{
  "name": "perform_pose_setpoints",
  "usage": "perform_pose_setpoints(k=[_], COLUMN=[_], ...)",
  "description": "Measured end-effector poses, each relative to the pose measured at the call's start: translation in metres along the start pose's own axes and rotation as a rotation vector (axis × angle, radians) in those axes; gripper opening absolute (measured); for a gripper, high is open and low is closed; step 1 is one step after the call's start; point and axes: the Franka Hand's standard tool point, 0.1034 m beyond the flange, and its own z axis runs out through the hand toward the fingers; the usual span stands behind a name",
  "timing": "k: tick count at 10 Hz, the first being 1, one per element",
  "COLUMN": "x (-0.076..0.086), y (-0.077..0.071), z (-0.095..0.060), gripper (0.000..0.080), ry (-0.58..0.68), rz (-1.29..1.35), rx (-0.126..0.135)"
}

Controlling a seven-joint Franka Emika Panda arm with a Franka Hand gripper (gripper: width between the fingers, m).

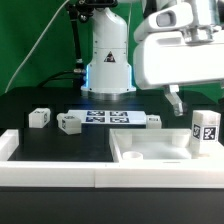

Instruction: Assemble one leg

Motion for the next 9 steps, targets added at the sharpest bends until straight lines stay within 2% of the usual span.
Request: perform_pose_setpoints(k=[2,3,6,7,8,9], x=[-0.0035,-0.0007,-0.0005,-0.0006,-0.0006,-0.0006], y=[-0.0057,-0.0058,-0.0056,-0.0056,-0.0055,-0.0054], z=[0.0014,0.0026,0.0038,0.0039,0.0039,0.0038], gripper=[0.0649,0.0649,0.0649,0.0499,0.0499,0.0317], ry=[-0.171,-0.204,-0.225,-0.225,-0.225,-0.225], rz=[0.018,0.017,0.012,0.012,0.012,0.012], rx=[0.041,0.051,0.054,0.054,0.054,0.054])
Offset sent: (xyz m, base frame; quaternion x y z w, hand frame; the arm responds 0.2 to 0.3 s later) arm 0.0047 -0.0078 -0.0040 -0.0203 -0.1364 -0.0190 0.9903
